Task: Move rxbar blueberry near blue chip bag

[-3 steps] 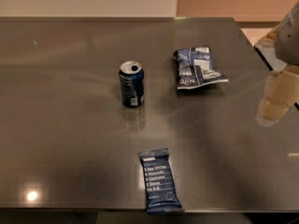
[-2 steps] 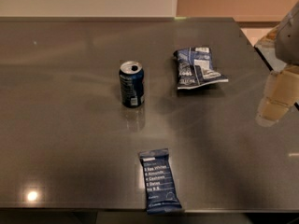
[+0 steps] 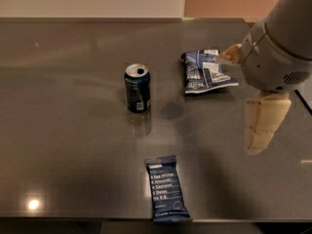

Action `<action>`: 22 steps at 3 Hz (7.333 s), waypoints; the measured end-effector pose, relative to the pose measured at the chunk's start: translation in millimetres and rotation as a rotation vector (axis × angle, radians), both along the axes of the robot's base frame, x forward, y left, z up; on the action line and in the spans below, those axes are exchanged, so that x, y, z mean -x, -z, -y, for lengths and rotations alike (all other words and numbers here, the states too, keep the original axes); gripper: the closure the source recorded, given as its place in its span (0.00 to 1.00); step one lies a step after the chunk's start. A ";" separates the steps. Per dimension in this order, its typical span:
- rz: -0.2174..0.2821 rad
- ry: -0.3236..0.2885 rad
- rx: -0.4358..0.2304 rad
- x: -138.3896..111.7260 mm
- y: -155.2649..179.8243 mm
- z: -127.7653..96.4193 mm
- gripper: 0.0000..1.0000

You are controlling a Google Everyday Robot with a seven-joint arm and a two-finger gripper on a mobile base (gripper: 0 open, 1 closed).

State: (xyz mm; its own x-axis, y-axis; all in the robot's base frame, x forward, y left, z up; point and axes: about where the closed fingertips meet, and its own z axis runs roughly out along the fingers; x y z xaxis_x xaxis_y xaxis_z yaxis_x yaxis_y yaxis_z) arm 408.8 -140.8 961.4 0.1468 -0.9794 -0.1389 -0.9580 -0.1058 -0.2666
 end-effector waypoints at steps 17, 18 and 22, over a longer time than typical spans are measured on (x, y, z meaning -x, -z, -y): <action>0.068 -0.389 0.031 -114.4 1.5 -44.5 1.00; 0.089 -0.284 0.052 -136.3 2.3 -13.6 1.00; 0.056 -0.078 0.029 -173.5 50.8 51.3 1.00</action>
Offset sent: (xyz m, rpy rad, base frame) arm -0.0503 0.0887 -0.0596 -0.1354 0.1014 0.7366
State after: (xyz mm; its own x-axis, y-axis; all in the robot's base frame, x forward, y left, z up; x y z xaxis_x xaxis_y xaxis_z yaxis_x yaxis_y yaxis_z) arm 582.3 -192.1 910.6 0.2294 -0.9682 -0.1000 -0.9301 -0.1878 -0.3156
